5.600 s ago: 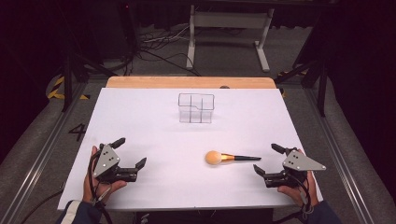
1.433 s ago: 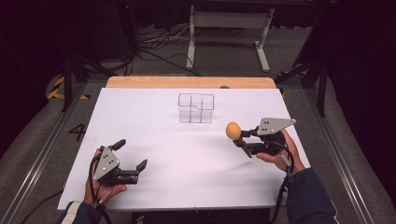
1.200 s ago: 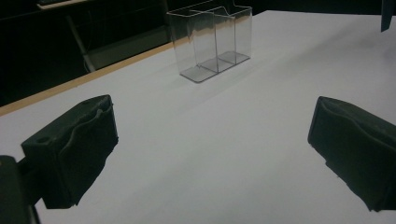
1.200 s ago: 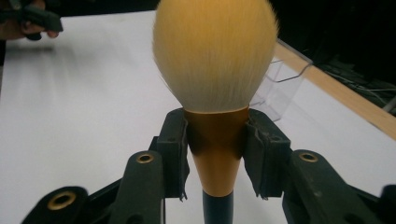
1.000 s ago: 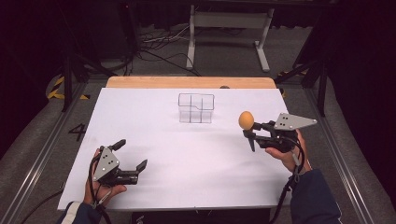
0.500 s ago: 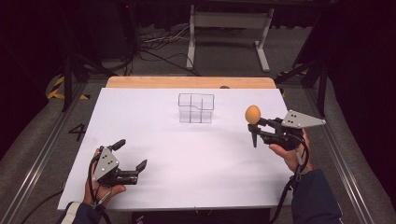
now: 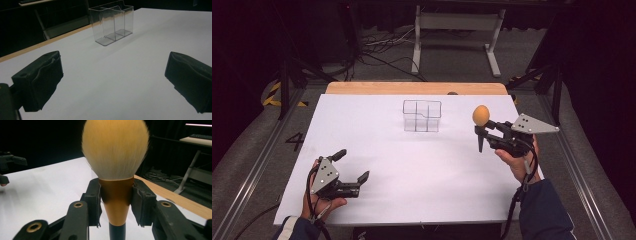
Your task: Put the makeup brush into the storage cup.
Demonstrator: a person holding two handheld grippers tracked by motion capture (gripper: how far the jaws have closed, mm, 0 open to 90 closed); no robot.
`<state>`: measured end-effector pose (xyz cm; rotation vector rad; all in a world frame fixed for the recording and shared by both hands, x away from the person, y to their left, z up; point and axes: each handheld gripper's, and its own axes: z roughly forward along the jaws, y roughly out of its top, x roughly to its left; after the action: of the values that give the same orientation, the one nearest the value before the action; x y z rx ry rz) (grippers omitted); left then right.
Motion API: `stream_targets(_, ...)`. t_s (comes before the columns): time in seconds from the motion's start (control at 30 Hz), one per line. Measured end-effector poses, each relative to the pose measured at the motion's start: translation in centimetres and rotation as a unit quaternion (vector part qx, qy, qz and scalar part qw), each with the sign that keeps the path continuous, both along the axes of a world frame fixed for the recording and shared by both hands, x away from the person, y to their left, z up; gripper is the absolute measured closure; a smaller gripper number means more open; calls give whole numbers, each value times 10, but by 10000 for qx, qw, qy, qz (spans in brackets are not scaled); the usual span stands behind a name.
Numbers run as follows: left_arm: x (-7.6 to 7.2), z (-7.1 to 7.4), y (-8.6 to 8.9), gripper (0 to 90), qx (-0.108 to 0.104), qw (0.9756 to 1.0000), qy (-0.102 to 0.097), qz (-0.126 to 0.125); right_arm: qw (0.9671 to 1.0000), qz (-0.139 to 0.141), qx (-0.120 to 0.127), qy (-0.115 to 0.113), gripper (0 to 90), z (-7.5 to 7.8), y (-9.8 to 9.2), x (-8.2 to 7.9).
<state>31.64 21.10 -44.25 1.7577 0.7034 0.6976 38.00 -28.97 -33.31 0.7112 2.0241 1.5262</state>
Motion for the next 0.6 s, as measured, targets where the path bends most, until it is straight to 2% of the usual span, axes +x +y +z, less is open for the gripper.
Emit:
stream_targets(0.17, 0, 0, 0, 23, -22, 10000, -3, -10, 10000, 23, -34, -46, 624, 5, 15, 6)
stream_targets(0.6, -1, 1, 3, 23, -86, 10000, -7, -26, 9998, 26, 117, -133, 624, 11, 44, 27)
